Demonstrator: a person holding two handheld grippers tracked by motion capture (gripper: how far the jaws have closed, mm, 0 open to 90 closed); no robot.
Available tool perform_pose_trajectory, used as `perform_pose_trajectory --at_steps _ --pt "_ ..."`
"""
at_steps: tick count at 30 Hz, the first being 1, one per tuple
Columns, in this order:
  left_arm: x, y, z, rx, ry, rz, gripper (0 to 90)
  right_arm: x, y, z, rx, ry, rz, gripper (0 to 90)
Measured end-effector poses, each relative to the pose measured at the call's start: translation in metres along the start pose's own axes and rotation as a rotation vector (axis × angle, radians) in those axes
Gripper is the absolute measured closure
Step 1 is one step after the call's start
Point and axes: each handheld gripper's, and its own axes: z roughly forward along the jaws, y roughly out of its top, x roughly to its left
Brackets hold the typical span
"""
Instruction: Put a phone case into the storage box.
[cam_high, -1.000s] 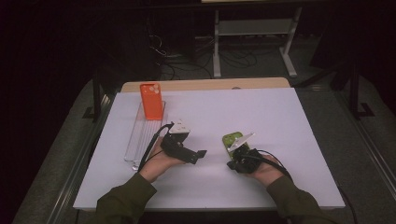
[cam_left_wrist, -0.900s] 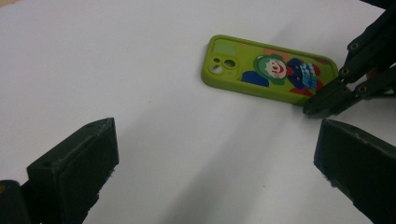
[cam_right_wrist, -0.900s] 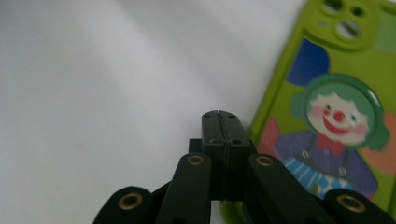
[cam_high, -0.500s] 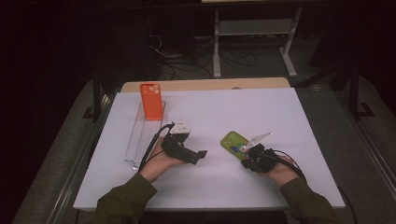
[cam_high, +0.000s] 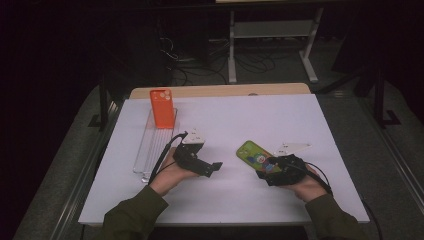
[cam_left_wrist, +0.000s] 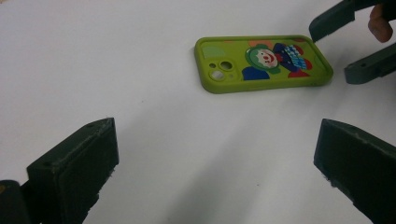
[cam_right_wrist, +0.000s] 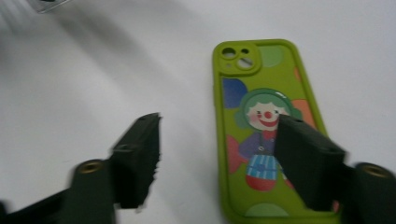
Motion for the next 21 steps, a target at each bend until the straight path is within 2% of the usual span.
perform_pose_trajectory --at_steps 2,4,6,7,9,12,21 --pt "0.000 0.000 0.000 -0.005 -0.001 -0.002 0.0 0.000 -0.005 0.000 -0.027 -0.034 -0.017 14.2" --pt "-0.001 0.000 0.000 -0.006 -0.003 -0.006 0.0 -0.001 -0.011 -0.001 -0.045 -0.069 -0.025 10.8" --pt "-0.002 -0.001 0.001 -0.009 -0.006 -0.011 0.0 -0.001 -0.016 -0.001 -0.051 -0.069 -0.004 1.2" --pt "-0.002 -0.001 0.002 -0.007 -0.005 -0.008 0.0 0.000 -0.018 -0.001 -0.054 -0.063 0.000 0.0" --pt "-0.002 -0.001 0.001 -0.001 -0.010 0.005 0.0 0.001 -0.022 -0.002 -0.059 -0.069 -0.001 0.0" --pt "-0.003 -0.001 0.002 -0.010 -0.012 -0.001 0.0 0.000 -0.025 -0.003 -0.069 -0.078 -0.007 0.0" --pt "-0.003 -0.001 0.002 -0.017 -0.014 0.006 0.0 -0.005 -0.023 -0.008 -0.091 -0.082 -0.001 0.0"
